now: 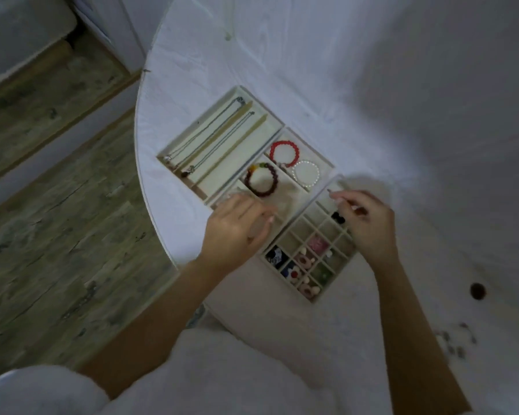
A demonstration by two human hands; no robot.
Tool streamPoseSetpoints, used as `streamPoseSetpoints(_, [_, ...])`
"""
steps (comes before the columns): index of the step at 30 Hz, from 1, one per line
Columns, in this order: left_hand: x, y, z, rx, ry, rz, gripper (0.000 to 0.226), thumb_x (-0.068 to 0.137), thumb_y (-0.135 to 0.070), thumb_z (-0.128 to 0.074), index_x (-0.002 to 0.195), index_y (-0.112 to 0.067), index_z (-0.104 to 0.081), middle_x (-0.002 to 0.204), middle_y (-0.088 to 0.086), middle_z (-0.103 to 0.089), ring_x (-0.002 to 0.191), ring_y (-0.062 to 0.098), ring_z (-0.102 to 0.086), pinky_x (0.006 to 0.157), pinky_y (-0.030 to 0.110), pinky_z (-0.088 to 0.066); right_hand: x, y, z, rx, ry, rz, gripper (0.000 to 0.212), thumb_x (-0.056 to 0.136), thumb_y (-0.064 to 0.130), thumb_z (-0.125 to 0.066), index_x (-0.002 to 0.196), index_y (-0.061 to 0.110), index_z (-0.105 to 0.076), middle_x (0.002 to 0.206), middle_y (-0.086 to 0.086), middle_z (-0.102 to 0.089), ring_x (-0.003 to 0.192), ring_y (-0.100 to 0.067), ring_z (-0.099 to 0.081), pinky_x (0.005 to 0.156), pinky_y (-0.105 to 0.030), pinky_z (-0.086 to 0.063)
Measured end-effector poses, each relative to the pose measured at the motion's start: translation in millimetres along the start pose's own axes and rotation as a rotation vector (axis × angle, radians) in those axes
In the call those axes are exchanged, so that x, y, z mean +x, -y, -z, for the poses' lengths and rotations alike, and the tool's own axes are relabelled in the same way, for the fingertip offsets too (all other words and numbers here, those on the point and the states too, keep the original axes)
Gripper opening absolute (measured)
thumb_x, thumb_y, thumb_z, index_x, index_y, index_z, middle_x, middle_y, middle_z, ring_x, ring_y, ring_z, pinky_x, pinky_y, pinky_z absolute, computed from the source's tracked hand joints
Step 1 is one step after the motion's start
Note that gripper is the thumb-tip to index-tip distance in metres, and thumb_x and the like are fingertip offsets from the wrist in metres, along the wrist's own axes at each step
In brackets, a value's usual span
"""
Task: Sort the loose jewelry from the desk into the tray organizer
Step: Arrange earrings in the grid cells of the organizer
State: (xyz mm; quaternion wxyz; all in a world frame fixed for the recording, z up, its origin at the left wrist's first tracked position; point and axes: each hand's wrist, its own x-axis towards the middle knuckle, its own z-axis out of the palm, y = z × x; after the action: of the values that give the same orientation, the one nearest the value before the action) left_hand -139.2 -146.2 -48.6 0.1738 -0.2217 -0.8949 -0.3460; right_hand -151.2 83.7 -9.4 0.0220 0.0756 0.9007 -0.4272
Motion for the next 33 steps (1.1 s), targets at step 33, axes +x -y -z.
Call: streamPoseSetpoints(33, [-77.7, -186.6, -161.3, 0.126, 0.883, -0.271, 0.048, 0.079, -0.021, -0.044, 0.122, -0.010, -0.062, 0.129, 0.006, -0.058, 0.106, 0.032, -0.056, 0.068, 0.039, -0.052, -212.3, -195.9, 63.2, -0.469, -0.275, -0.105, 0.020, 0.071, 0.009, -0.063, 0.090, 0.010, -0.070, 0.090, -0.010, -0.063, 0.084, -0.032, -0.055, 0.076, -0.037, -0.046])
